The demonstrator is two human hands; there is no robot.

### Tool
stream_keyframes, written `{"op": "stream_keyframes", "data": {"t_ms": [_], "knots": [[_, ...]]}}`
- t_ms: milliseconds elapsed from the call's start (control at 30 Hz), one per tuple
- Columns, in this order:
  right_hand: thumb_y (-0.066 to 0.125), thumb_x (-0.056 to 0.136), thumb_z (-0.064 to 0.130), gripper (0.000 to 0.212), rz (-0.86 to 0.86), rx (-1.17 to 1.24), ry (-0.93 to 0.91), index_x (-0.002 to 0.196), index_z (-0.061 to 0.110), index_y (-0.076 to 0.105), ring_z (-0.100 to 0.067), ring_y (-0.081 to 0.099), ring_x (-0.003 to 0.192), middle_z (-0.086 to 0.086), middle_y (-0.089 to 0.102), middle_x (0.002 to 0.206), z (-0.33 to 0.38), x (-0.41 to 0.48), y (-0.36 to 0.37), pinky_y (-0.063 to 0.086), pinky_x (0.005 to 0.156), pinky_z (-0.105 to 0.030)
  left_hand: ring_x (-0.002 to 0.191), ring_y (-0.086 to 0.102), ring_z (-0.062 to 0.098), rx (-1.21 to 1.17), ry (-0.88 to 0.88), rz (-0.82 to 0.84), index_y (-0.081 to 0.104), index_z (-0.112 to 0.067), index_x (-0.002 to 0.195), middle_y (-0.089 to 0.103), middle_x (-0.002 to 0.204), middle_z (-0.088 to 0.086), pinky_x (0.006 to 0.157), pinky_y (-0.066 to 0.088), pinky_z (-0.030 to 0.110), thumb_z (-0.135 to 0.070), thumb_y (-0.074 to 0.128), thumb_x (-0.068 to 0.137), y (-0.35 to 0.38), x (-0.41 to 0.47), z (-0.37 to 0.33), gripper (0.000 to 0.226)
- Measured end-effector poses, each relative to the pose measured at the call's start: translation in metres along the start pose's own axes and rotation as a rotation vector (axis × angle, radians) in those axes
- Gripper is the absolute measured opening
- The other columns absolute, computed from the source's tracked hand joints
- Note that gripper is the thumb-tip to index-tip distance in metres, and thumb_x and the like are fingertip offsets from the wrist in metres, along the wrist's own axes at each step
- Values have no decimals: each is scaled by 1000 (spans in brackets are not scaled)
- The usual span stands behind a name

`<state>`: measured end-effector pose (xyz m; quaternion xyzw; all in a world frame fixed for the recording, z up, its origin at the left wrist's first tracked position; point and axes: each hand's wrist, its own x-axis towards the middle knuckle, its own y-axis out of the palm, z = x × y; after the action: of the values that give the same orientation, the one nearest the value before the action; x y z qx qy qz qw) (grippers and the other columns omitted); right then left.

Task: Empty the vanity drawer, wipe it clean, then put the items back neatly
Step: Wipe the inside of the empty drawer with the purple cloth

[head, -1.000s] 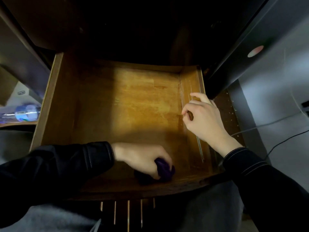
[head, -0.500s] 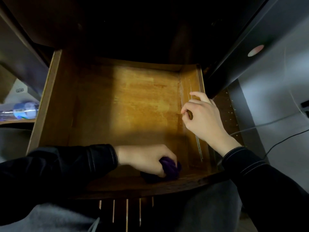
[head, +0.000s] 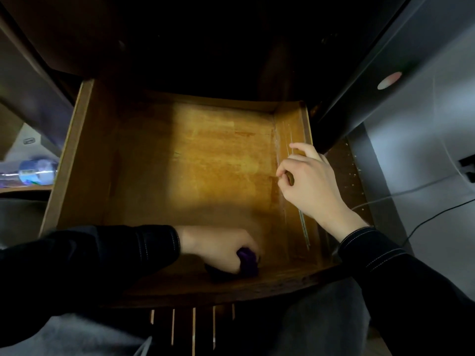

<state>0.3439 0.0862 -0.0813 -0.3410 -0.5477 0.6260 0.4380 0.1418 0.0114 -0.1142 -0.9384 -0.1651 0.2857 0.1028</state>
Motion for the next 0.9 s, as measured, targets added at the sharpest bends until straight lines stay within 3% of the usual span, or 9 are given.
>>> {"op": "stream_keyframes", "data": {"t_ms": [167,367,533,633,767,900], "knots": [[65,88,17,10,1,-6,-9,82,20,73,-19,45,136,6,73,95,-1,0,0,38,109,-46,99,65,15,-189,235,-74,68,-20,110,67,111,1,88,54,40,-6,68,82,-4,-7,-10,32],[64,88,17,11,16,-11,1,82,20,73,-19,44,137,6,73,97,1,0,-1,38,109,-47,82,62,26,-61,53,-76,67,-8,100,67,100,18,76,53,42,4,54,85,8,7,-1,23],[65,88,16,10,8,-15,-5,82,20,72,-19,45,136,6,73,95,0,0,0,38,109,-46,96,64,15,-222,317,-171,69,-16,110,64,109,2,88,51,29,1,67,78,5,1,-15,36],[64,88,17,11,12,-13,-6,82,20,72,-19,45,136,6,73,94,0,1,0,37,109,-47,97,64,18,-168,258,-191,69,-13,111,67,110,6,89,53,34,5,63,81,9,8,-12,35],[64,89,17,11,21,-9,3,83,20,73,-18,43,137,7,73,96,0,1,0,36,111,-46,94,63,24,8,77,-88,68,-13,107,68,106,8,87,53,47,6,52,83,7,10,-4,35],[64,89,17,11,9,-6,-5,83,20,73,-18,45,136,7,73,95,-1,1,0,37,110,-46,96,64,14,-148,331,-154,69,-15,109,64,108,-2,88,52,31,2,64,77,2,0,-18,37]]}}
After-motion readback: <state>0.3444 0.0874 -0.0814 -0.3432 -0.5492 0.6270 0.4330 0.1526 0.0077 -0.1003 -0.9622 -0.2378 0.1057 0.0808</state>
